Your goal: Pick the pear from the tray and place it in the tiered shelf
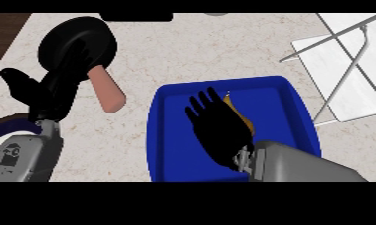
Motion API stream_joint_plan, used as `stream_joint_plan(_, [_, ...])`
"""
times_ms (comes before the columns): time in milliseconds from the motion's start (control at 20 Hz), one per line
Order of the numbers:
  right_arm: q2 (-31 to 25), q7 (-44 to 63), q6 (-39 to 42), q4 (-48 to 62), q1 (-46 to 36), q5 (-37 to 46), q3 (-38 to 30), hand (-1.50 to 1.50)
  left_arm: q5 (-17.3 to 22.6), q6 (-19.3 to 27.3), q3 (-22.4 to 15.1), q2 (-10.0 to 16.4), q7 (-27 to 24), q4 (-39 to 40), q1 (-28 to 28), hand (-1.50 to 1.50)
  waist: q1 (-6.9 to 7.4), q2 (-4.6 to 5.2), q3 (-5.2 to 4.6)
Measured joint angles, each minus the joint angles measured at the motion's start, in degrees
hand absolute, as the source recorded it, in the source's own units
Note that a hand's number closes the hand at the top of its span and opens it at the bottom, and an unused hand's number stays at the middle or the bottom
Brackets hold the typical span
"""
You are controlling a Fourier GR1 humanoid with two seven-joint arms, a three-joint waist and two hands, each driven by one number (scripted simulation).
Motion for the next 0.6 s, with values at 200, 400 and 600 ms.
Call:
stream_joint_plan(200, [-0.22, -0.13, 1.75, -0.75, 2.08, 4.89, 0.23, -1.5, -0.33, -0.73, 0.75, -0.36, -0.27, -0.22, 0.36, 0.0, -0.03, 0.01, 0.01])
stream_joint_plan(400, [-1.71, -2.41, 1.79, -0.86, 4.6, 9.56, -0.23, -1.5, -1.54, -0.79, 1.01, -1.02, -0.21, 0.04, 0.1, 0.0, -0.05, 0.04, 0.01])
stream_joint_plan(600, [-1.12, -4.35, 2.53, 0.02, 6.68, 13.4, -1.31, -1.5, -1.63, -1.72, 1.99, -1.54, -0.2, 1.09, -0.36, 0.0, -0.05, 0.05, 0.01])
